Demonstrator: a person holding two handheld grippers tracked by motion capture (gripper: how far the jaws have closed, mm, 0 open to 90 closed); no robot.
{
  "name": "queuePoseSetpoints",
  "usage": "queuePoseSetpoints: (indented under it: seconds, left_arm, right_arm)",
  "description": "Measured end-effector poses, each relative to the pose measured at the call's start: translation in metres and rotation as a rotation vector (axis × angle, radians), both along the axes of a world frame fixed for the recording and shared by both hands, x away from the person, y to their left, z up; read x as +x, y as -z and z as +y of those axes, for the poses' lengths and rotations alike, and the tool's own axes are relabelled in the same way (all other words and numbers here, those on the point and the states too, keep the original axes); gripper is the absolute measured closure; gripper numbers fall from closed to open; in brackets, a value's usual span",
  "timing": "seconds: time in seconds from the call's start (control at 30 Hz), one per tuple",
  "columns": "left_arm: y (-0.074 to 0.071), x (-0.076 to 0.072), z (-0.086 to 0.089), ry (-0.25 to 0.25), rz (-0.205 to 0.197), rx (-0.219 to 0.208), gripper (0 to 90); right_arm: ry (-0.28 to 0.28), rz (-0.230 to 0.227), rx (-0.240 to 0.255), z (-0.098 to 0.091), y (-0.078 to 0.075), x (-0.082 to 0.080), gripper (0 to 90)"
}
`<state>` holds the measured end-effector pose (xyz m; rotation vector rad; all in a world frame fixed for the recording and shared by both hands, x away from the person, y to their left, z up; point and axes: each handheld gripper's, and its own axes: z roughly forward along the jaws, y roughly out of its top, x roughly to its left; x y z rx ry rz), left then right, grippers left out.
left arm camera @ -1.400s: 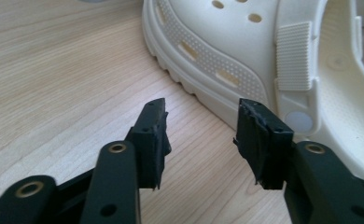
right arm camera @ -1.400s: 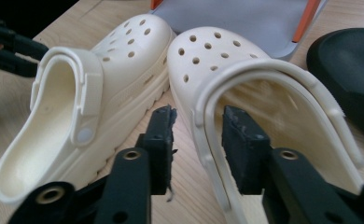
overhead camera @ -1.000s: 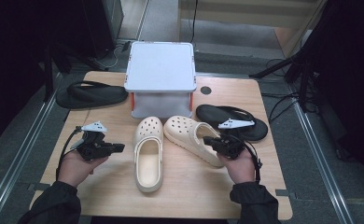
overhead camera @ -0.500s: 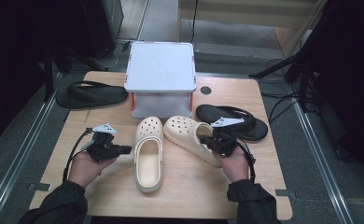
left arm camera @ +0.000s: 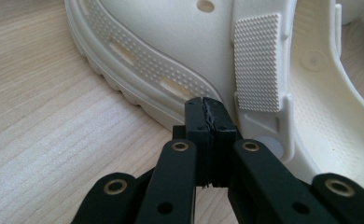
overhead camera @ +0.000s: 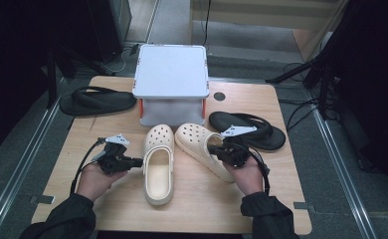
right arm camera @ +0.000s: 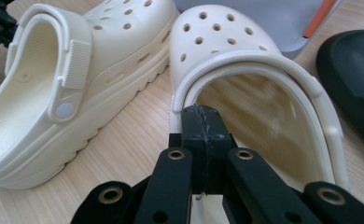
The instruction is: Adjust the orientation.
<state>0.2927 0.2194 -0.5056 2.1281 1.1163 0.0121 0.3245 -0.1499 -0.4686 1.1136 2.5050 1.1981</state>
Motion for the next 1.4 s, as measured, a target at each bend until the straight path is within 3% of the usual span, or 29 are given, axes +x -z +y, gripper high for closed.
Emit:
queuePoseSetpoints:
  seconds: [1.03,1.2,1.4]
  left_arm:
    - [0.004,0.001,0.002,-0.01,0.014,-0.007,88.1]
    - [0.004,0.002,0.002,-0.011,0.017,-0.004,89.0]
    - [0.005,0.003,0.003,-0.02,0.011,0.001,89.3]
  right_arm:
    - [-0.113,0.007,0.01,0.029,0.001,-0.008,90.0]
    - [-0.08,-0.013,0.026,0.018,-0.007,-0.007,90.0]
    - [-0.01,-0.041,0.056,-0.01,-0.017,-0.006,90.0]
